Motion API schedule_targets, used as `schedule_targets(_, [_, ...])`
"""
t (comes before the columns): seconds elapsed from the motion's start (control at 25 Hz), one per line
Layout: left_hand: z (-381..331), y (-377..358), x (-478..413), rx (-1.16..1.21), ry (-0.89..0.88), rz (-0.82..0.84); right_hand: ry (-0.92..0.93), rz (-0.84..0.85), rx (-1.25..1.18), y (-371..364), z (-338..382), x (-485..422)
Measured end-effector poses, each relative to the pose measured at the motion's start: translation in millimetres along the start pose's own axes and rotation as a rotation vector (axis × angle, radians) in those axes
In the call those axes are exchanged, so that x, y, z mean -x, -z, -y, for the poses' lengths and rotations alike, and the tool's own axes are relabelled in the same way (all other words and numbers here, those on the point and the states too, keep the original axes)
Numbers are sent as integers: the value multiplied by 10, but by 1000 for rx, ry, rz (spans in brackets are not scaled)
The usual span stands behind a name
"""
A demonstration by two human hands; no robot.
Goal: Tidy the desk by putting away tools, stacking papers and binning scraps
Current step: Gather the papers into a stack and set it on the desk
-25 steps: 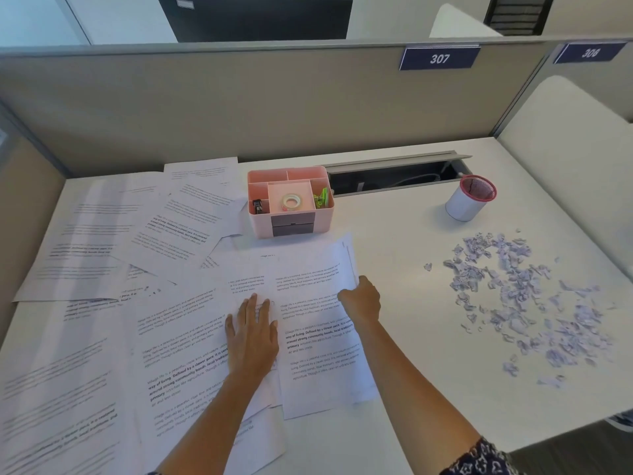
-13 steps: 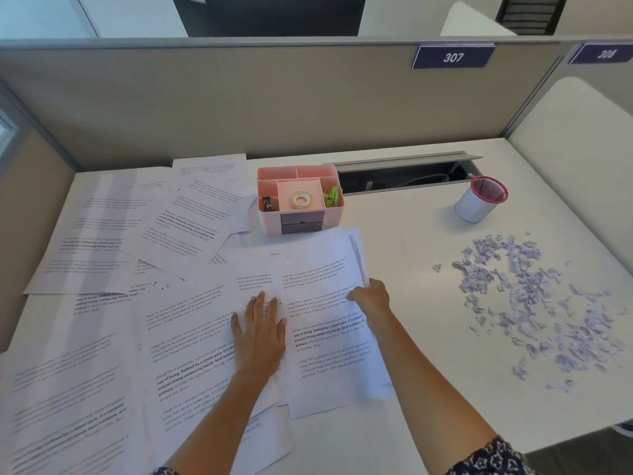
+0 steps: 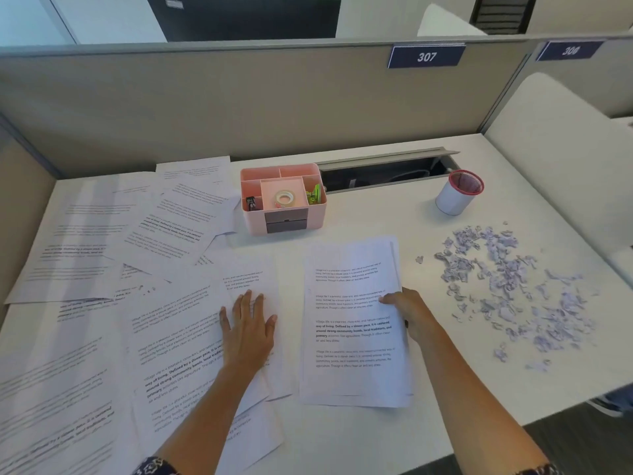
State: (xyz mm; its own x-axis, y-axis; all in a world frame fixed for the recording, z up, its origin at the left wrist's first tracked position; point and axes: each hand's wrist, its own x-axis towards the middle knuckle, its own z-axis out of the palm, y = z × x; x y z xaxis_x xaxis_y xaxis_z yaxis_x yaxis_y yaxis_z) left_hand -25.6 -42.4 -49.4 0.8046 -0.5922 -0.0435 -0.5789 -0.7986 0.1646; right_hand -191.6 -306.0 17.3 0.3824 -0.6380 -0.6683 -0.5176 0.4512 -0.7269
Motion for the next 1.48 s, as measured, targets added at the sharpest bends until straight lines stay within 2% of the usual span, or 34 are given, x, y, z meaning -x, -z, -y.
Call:
schedule_targets(0.16, [-198,81,-33,29,-30,8,28,9,15,142,-43,73])
schedule_targets(0.28, [-446,202,-71,185,-37,98,63,91,-65,214,-96,135])
schedule_targets(0.4, [-672,301,-125,494,46,168,128,212,-91,281,-85,227])
schedule_targets(0.52, [-804,459,-178,1021,179,277,168,285,-137,350,-66,272])
schedule_targets(0.6, [-894,558,-169,1244,190,338,197,302,-179,374,-53,301])
schedule_targets(0.72, [-1044,633,-126,1291,198,292,247,249,-232,330,-2,365])
schedule_targets(0.88, [-1207,906,-158,1361,179,142,425,154,-253,304,252,541])
schedule_targets(1.08, [-1346,1473,-269,1550,71,8,679,129,-297,347,750,827])
schedule_targets(1.2, [-1399,1682,-248,1620,-25,-64,767,129,-306,366,949,919])
schedule_targets(1.32, [-1380,1652,-187,1603,-76,-72,783,125,-305,389,940,896])
schedule_targets(1.48, [-1362,1370,-18,1474,-3,-44,725,121,-297,402,657,745])
